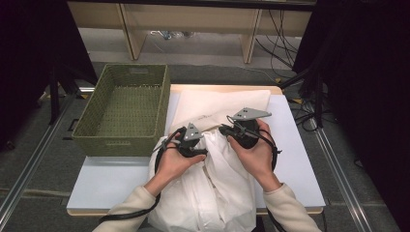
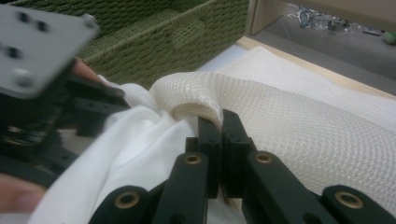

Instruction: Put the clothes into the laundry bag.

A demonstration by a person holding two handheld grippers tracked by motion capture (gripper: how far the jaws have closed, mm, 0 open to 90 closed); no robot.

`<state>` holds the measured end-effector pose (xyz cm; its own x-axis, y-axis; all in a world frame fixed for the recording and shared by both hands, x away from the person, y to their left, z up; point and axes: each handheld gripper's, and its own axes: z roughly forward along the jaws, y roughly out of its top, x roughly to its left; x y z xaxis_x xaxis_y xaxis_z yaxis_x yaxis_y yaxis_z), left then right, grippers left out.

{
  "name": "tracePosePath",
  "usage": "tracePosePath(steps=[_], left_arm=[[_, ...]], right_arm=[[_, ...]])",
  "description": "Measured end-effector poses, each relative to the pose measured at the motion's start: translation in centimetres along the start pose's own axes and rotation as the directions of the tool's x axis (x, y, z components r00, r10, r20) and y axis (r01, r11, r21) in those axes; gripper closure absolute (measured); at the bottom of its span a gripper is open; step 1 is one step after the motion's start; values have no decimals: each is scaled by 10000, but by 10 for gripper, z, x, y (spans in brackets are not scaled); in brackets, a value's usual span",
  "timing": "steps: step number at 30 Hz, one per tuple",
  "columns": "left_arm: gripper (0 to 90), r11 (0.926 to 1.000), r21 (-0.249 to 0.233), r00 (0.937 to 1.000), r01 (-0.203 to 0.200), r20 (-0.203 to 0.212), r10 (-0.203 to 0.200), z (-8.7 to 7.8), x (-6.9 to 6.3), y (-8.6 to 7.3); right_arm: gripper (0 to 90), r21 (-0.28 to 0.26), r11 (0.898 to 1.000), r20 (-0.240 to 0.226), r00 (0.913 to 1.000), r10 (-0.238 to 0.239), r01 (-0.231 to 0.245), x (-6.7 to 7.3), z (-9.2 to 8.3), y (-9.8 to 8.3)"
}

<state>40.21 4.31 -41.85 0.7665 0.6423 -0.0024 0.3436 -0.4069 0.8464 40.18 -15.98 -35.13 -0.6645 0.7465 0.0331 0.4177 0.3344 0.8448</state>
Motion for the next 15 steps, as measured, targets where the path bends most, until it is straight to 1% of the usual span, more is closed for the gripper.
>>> tracePosePath(steps=[1,2,3,4,5,6,8,10,11,13,15], left_arm=[[438,9999,-133,10000,68,31,-67,-4,-1,0],[402,9993,-359,9999,126,75,-124,-12,-3,0],[364,9990,-451,10000,66,29,-65,-19,-4,1],[339,9976,-676,9999,125,29,-124,-27,-6,2],[327,9960,-884,9998,160,116,-150,-36,-7,2],[315,9934,-1128,9996,188,237,-162,-46,-8,3],[292,9907,-1335,9992,255,346,-211,-60,-10,2],[284,9905,-1363,9995,172,290,-134,-70,-11,-1],[282,9904,-1369,9996,195,228,-165,-73,-10,-4],[282,9910,-1310,9996,256,176,-235,-77,-8,-10],[281,9925,-1160,9992,390,144,-376,-77,-6,-17]], right_arm=[[891,-10,9998,68,9997,-217,217,-2,0,0],[891,21,9997,59,9997,-240,240,-2,0,0],[891,42,9993,203,9991,-373,372,-4,-1,0],[890,68,9993,140,9993,-359,358,-5,-1,0],[890,51,9992,176,9990,-404,403,-6,0,0],[890,97,9995,180,9994,-291,289,-6,0,0],[889,160,9998,247,9996,-115,111,-5,0,0],[889,162,9998,231,9996,-154,150,-4,0,0],[888,150,9998,301,9995,-94,90,-3,-1,0],[888,197,9997,269,9996,-124,119,-3,-1,0],[888,180,9997,256,9995,-198,194,-4,-1,0]])
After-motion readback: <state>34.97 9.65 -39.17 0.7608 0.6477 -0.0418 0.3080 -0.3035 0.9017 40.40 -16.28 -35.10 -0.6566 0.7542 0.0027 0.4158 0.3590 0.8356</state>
